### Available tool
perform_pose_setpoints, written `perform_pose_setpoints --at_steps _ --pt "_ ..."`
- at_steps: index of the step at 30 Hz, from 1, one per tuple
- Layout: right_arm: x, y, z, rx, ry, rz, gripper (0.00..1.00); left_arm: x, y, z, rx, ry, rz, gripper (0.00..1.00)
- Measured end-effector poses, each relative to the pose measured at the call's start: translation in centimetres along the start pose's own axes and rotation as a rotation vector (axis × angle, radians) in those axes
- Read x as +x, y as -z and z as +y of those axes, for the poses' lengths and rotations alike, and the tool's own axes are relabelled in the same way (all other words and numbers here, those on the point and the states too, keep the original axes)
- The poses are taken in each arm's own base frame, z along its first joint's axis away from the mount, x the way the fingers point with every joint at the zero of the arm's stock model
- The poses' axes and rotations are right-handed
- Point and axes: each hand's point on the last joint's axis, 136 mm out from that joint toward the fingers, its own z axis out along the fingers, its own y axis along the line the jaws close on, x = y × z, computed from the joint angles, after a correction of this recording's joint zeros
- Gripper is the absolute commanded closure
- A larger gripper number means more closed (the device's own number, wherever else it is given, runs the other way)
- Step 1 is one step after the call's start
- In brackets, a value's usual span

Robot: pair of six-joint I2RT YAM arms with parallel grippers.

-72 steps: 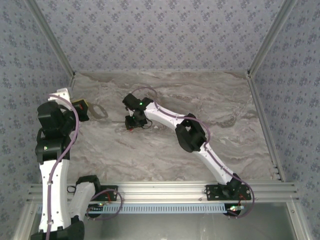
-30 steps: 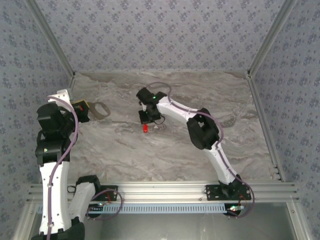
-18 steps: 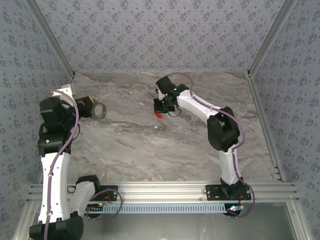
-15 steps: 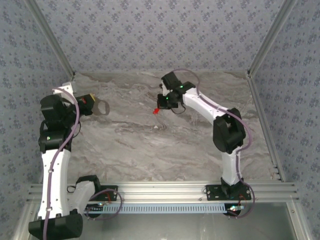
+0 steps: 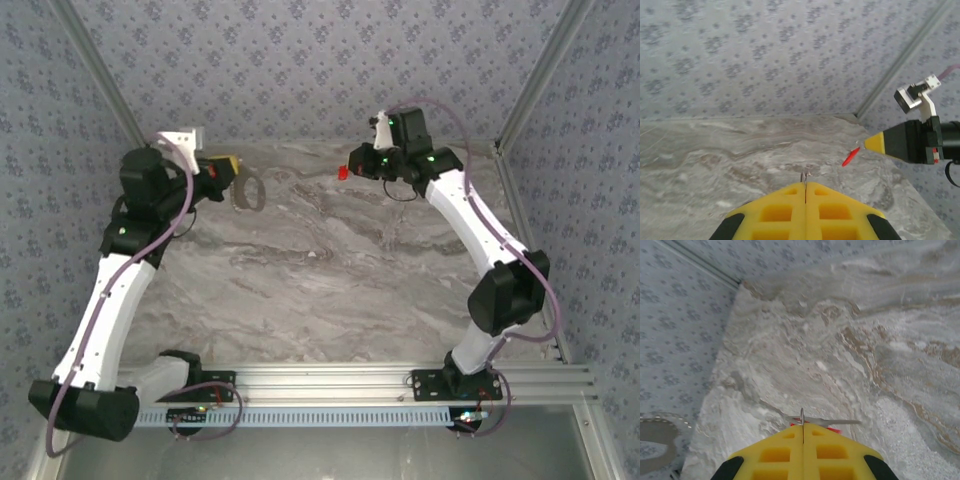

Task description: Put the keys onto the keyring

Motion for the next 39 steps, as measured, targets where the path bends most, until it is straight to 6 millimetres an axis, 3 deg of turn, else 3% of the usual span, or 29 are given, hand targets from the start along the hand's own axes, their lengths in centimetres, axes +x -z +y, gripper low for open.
perform_pose_setpoints --at_steps 6,12,23,34,39 --pt "-2.4 3.4 0.9 -0.097 -0.002 -0.110 1.00 -0.5 -3.6 -3.6 0.097 -0.072 0.031 1.00" --pt "-4.3 6.2 2.6 -0.213 0.018 -0.202 1.00 -1.6 -5.5 -6.1 0.156 -0.121 0.025 1.00" --pt "-5.1 9.5 6.4 -0.386 0.100 -0.263 1.00 -5.3 -8.2 -10.0 0.303 -0.214 -0.017 1.00" --pt "-5.6 14.2 8.2 -0.419 0.160 -0.349 1.00 -8.6 -8.6 -16.4 0.516 -0.327 -0.008 1.00" --pt "-6.0 16.3 8.5 -0.416 0.180 -0.397 1.00 -8.5 -9.0 -18.1 0.576 -0.350 0.027 1.00"
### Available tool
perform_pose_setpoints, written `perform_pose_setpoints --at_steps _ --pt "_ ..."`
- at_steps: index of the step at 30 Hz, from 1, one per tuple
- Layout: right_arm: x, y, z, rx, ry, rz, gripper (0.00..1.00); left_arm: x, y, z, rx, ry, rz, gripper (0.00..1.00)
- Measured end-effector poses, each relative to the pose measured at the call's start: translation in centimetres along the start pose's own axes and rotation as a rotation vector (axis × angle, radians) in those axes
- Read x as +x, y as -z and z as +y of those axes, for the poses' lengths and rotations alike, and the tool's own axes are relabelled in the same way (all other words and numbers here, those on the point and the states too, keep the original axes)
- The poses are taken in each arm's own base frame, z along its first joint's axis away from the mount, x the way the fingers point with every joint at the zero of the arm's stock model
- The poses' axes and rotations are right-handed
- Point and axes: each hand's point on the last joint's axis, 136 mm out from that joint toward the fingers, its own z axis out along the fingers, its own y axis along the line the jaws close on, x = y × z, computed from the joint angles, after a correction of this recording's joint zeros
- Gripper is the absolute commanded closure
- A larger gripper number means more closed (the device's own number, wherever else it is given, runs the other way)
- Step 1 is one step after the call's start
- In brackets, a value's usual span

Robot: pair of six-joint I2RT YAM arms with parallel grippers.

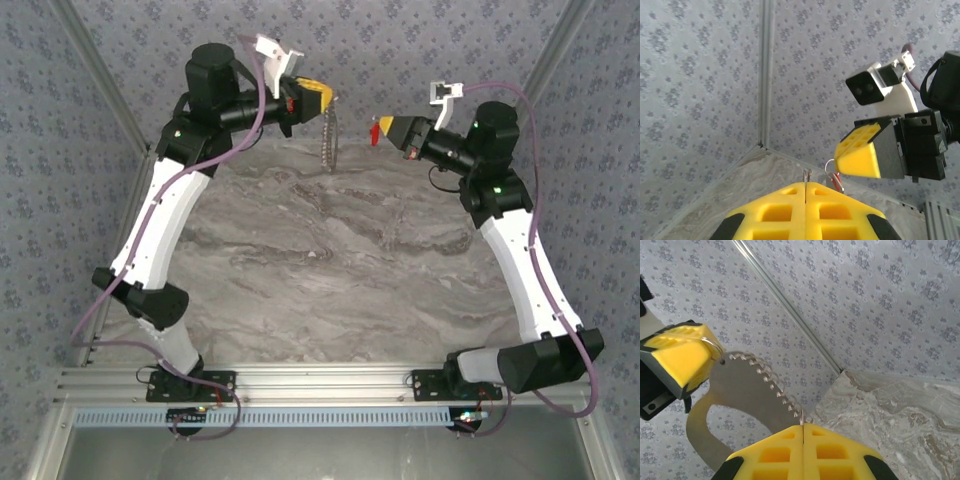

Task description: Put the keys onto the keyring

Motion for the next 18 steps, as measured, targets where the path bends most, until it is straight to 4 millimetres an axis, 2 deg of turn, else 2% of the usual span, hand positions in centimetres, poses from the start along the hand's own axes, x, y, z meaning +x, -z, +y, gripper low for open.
perform_pose_setpoints --at_steps 10,18 --pt "-0.6 0.4 0.5 -0.004 0.016 -0.020 1.00 1.6 -2.7 -1.8 0.087 0.022 0.081 1.00" --pt "-0.9 0.5 0.8 -0.013 0.017 -0.032 1.00 2.7 -3.3 -2.2 0.107 0.045 0.118 1.00"
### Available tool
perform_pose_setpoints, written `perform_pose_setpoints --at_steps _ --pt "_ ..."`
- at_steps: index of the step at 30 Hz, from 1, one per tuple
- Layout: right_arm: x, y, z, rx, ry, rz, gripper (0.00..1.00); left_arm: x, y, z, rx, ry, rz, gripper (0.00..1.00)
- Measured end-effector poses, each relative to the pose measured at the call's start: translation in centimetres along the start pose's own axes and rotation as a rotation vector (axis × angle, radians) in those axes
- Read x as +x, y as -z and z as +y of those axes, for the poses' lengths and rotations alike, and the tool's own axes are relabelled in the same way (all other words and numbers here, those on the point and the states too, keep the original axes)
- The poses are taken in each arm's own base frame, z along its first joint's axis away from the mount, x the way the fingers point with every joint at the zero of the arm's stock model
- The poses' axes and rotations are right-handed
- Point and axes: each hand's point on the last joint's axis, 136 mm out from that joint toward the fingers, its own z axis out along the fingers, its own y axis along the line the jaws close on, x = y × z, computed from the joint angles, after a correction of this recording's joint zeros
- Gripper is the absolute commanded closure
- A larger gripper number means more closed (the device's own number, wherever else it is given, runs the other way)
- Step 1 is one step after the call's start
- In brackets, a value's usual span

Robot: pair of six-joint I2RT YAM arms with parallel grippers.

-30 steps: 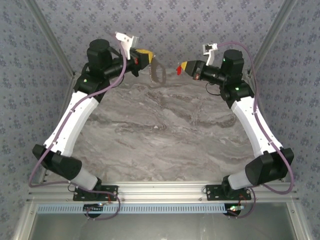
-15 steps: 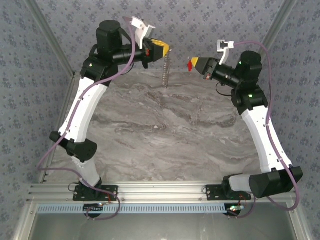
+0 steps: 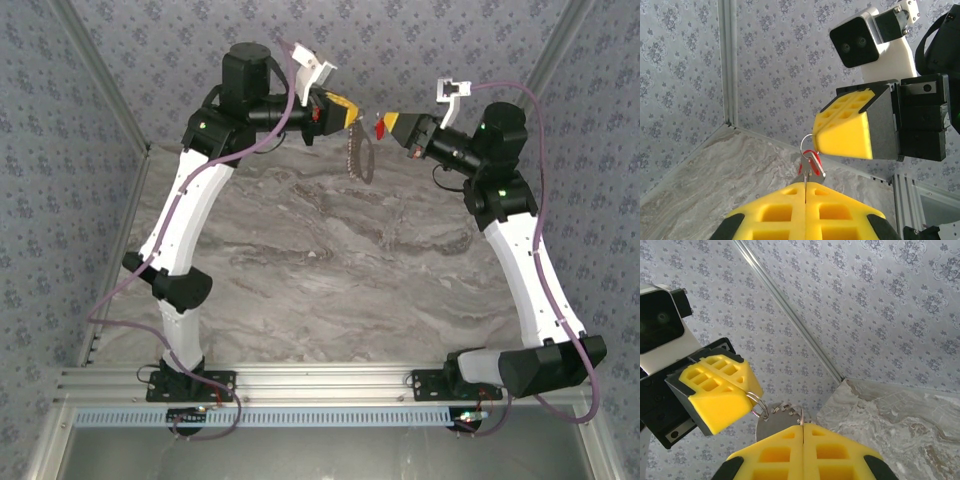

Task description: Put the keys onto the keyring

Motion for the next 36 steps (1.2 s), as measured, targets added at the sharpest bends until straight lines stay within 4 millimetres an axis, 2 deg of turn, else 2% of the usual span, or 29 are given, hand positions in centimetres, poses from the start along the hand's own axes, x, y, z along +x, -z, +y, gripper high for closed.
perform_pose_setpoints --at_steps 10,16,27,36 --pt "-0.1 -0.3 1.4 -0.036 -0.003 -0.003 1.00 -0.8 0.1 -1.2 0.014 -0.041 -0.014 1.00" --pt "-0.3 -0.5 2.5 -0.063 0.013 -0.008 1.00 0.1 -0.4 -0.6 -0.023 -0.048 0.018 1.00" --pt "-0.2 -0.7 3.2 -0.076 0.015 -0.006 1.00 0.9 -0.5 0.4 -0.098 -0.081 0.051 1.00" --pt "0.2 -1.0 4.0 -0.094 0.015 0.003 1.00 1.0 -0.8 0.1 -0.098 -0.096 0.056 1.00"
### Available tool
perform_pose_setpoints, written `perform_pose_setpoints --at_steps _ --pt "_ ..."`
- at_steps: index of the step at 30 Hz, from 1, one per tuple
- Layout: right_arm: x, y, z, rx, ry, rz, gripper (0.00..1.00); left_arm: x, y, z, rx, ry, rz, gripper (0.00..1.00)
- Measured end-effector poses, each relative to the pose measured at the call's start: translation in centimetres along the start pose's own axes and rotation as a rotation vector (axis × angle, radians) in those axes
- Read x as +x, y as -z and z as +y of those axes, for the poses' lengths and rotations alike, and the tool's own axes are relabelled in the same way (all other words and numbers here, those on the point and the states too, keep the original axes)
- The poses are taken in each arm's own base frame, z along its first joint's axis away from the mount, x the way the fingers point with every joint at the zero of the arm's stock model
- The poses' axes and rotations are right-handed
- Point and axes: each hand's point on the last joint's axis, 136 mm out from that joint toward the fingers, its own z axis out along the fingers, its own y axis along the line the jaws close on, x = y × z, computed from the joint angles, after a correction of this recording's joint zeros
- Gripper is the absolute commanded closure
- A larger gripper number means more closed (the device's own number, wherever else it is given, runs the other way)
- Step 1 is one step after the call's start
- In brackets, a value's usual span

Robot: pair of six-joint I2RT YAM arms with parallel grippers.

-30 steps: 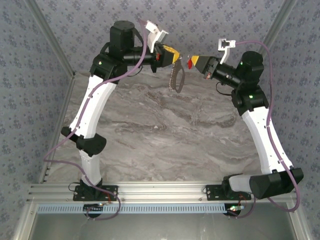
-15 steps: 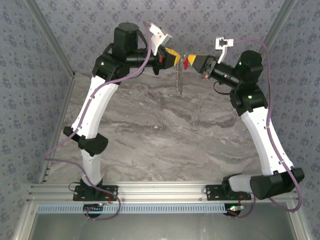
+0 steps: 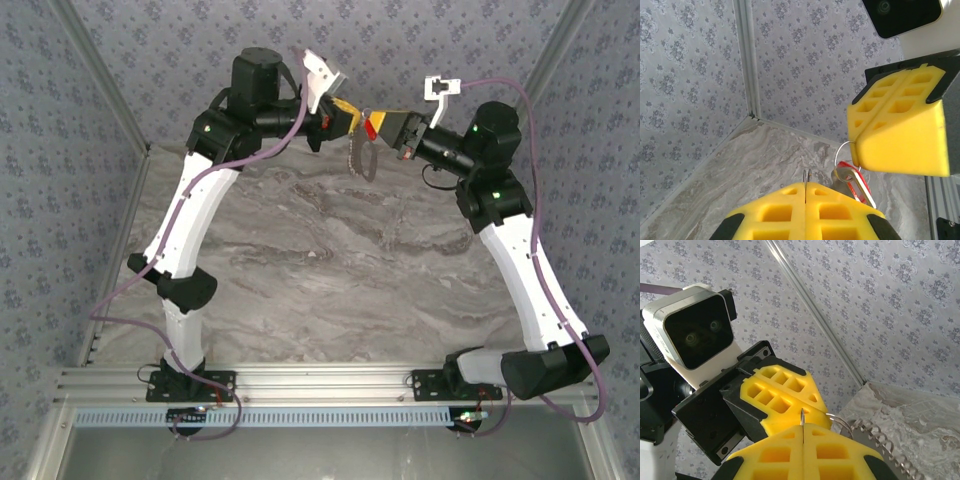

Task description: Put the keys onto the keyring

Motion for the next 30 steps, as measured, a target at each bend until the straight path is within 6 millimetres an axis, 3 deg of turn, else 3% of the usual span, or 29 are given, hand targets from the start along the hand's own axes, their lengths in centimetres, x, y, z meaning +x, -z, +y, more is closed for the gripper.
perform_pose_setpoints --at_steps 30 --pt "0.5 -0.4 -1.6 0.045 -0.012 0.013 1.00 -0.3 0.2 -0.1 -0.019 -0.014 -0.005 1.00"
